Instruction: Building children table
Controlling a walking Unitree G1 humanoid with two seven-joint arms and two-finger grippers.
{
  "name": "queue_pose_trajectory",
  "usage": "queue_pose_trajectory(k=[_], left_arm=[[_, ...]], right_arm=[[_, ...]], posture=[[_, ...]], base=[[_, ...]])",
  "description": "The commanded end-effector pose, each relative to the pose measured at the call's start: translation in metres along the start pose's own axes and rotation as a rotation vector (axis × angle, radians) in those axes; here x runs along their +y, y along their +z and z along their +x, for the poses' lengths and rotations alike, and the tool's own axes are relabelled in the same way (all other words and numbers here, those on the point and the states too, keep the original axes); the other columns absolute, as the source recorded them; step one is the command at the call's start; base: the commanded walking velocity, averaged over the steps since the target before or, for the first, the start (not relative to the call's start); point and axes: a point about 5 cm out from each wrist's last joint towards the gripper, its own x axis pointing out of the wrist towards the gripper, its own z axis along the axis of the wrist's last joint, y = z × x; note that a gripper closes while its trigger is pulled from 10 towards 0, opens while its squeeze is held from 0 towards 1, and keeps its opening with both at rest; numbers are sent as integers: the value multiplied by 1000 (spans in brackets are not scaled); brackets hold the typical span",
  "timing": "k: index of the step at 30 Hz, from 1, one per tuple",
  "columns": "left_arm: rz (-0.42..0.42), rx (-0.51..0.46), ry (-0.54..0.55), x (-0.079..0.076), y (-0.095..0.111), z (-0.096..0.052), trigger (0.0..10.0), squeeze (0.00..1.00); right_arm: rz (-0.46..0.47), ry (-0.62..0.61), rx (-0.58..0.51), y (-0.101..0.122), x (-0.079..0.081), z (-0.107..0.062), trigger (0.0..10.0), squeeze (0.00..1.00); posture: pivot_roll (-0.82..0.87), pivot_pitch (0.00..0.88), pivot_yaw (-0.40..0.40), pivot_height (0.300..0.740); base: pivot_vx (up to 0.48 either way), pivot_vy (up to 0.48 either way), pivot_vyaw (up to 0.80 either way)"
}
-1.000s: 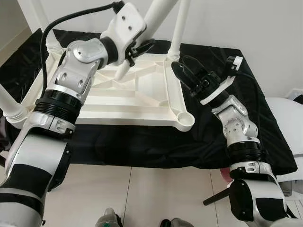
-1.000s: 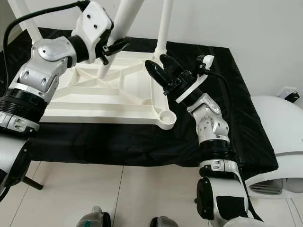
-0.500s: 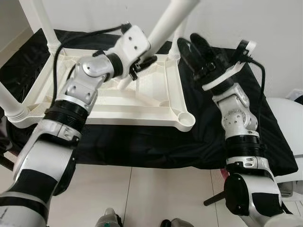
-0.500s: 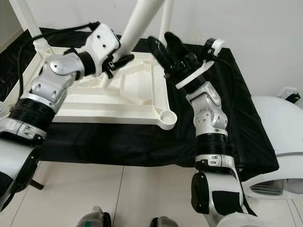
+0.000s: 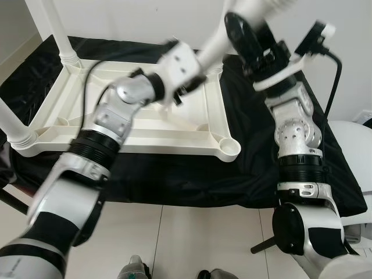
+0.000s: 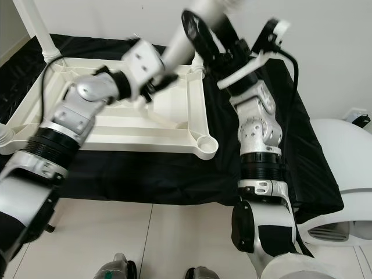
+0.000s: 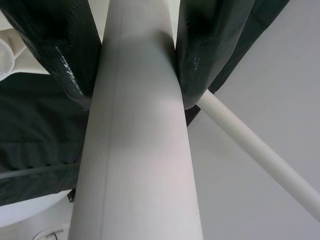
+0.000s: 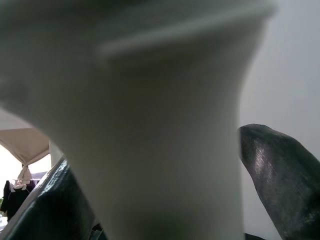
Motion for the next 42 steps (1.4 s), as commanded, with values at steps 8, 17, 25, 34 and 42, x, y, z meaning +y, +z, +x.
queue_pose_trajectory(k=[8, 17, 25, 34, 42], left_arm=[[27, 10, 0, 3, 0, 0, 10000, 0], [47, 37, 28, 14, -2, -3, 10000, 0], [-52, 13, 71, 25, 0, -6, 10000, 1000], [-68, 10, 73, 32, 3, -11, 10000, 627], [-187, -107, 105, 50, 25, -22, 10000, 0]], right_arm=[[-11, -3, 5, 0, 1, -1, 2510, 0], [1, -13, 11, -1, -1, -2, 0, 0], [9, -26, -13, 1, -2, -1, 10000, 0], [-14, -97, -83, 15, -14, -1, 10000, 0], [-77, -203, -109, 25, -31, -8, 10000, 0]], posture=[[34, 39, -1, 740], [37, 39, 1, 740], [39, 35, 1, 740], [41, 28, 2, 740], [43, 21, -2, 740]], base=[[0, 0, 0], [0, 0, 0], [0, 0, 0], [0, 0, 0], [0, 0, 0]])
